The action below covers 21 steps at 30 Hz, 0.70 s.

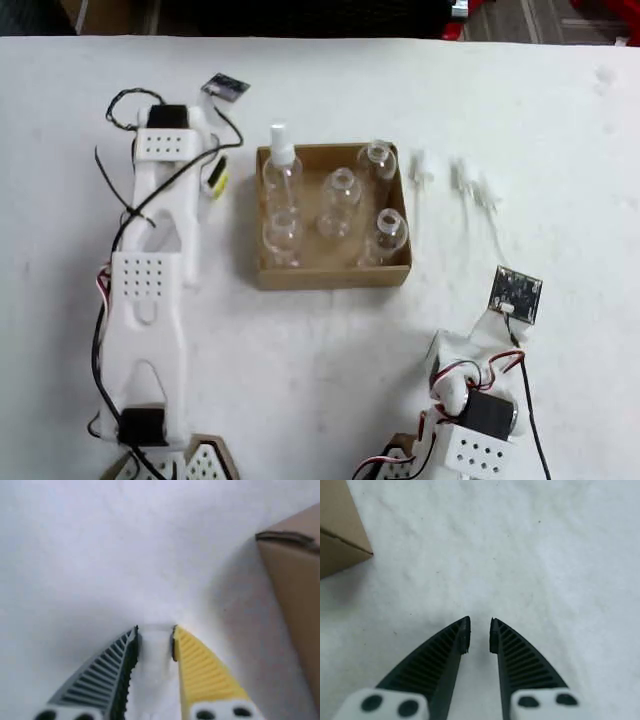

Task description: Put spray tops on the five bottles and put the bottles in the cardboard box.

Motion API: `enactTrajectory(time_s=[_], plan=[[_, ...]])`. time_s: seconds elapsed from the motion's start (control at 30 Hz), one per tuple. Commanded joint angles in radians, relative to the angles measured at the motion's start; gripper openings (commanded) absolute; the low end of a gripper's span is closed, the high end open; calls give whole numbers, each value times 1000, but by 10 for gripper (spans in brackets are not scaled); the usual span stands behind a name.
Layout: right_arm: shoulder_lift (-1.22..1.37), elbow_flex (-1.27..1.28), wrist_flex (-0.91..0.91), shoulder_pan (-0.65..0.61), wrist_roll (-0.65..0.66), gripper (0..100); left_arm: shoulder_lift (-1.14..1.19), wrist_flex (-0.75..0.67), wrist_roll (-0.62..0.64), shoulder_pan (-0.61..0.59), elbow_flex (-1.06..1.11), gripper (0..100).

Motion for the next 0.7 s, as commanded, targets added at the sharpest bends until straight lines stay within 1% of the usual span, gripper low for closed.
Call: enactTrajectory(time_s=[0.0,0.1,0.2,0.23,0.3,0.4,0.47,0.53,0.67], plan=[[-5,9,2,7,0,50,-8,-11,-6,4,-12,31],[-5,9,2,7,0,50,-38,0,-5,13,-32,21],[-5,9,2,7,0,50,-91,101,3,15,-115,21],[-5,9,2,7,0,50,-111,146,31,21,-157,21],[-5,9,2,7,0,50,-159,170,150,18,-213,21],[-5,9,2,8,0,50,-249,169,399,-15,-213,21],[-5,9,2,10,0,50,-308,172,514,-21,-213,21],[-5,9,2,10,0,50,-367,172,526,-22,-213,21],[-5,9,2,12,0,50,-473,172,468,-18,-212,21]])
